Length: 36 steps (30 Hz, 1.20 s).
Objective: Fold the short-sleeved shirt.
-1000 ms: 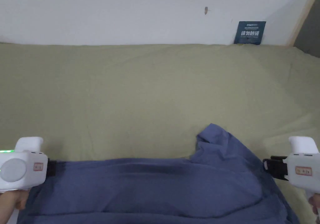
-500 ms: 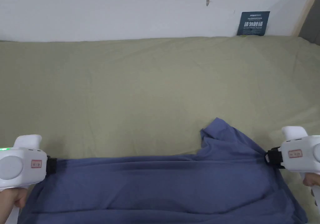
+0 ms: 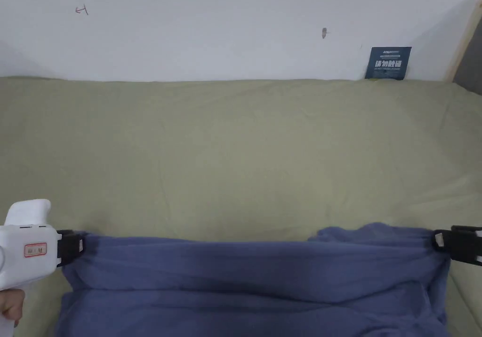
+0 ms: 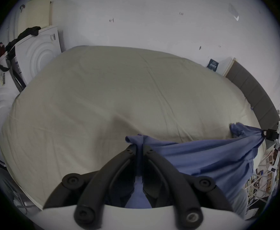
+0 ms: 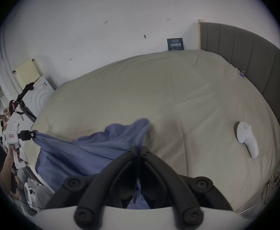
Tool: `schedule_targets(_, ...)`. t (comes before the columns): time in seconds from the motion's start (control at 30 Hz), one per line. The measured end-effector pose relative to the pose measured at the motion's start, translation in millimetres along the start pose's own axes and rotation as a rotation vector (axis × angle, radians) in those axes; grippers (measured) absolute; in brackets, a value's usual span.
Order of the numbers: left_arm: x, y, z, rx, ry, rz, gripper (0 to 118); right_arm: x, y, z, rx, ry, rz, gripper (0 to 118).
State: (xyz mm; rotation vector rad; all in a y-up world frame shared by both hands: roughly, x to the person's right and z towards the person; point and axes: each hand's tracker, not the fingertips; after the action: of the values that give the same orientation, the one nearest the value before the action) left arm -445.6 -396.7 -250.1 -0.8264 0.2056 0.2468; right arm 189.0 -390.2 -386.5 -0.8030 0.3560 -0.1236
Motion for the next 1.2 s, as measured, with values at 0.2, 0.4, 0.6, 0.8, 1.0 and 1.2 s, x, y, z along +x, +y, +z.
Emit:
schedule_targets(0.2,-4,-60,61,0.063,-0.003,-0.036,6,-2,-60,54,0.021,0.017,-0.001,4)
schedule_targets(0.4,-16,-128,71,0.039,-0.02,-0.023,6,7,-123,64,-0.037,0.017,-0.035,4)
schedule_targets(0.6,-24,-158,57,-0.024,-0.014,-0.001,6,18,-150,43,-0.112,0.002,-0.08,5)
schedule_targets(0.8,-1,-138,82,0.05,0.106,-0.072,80,0,-136,54,-0.072,-0.048,-0.076,117)
schedule_targets(1.0,42,-95,127,0.231,-0.023,-0.079,103,-59,-90,93,0.187,0.031,-0.026,115)
schedule_targets(1.2,107,-53,162,0.415,-0.032,-0.133,109,-135,-53,124,0.42,0.063,0.098,115)
